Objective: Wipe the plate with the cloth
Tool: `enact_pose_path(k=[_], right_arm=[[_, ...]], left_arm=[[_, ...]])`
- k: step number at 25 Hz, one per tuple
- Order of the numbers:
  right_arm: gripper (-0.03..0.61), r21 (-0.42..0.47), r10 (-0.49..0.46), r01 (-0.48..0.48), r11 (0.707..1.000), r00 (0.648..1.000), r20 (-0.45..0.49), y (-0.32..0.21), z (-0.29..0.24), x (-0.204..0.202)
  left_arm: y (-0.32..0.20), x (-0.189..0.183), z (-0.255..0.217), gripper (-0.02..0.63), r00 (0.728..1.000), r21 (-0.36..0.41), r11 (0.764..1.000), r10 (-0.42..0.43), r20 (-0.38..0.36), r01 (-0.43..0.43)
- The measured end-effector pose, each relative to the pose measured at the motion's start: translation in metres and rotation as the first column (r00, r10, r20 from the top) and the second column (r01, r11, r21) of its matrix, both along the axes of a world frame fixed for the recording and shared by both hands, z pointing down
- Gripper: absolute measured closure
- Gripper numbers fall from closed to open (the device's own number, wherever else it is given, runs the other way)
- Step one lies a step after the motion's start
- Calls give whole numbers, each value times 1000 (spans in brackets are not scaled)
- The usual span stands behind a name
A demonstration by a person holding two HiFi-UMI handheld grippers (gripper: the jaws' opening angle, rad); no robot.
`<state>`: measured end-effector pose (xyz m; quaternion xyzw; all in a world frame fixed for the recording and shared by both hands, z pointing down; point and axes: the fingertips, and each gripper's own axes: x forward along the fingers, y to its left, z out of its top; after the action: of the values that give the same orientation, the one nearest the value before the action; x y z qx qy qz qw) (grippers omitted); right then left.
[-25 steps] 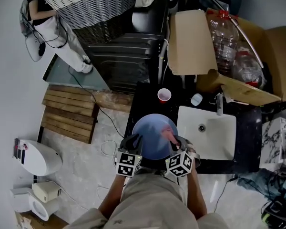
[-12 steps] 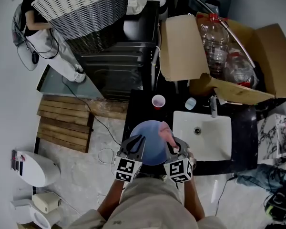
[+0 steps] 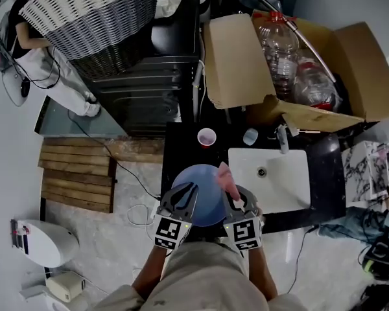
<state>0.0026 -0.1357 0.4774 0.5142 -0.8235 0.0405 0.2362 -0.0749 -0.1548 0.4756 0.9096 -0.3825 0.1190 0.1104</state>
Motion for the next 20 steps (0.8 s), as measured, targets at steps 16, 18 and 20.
enact_pose_path(k=[16, 18, 20], right_arm=[[543, -12, 32, -32, 999, 999, 22, -4, 0, -21], [544, -10, 25, -25, 1000, 999, 22, -5, 0, -25], [543, -9, 16, -16, 1000, 1000, 22, -7, 0, -30]], left_arm=[[-5, -14, 5, 574, 998, -15, 999, 45, -39, -45], [-6, -19, 5, 574, 998, -11, 999, 37, -42, -38], [-7, -24, 6, 574, 999, -12, 1000, 28, -42, -29]])
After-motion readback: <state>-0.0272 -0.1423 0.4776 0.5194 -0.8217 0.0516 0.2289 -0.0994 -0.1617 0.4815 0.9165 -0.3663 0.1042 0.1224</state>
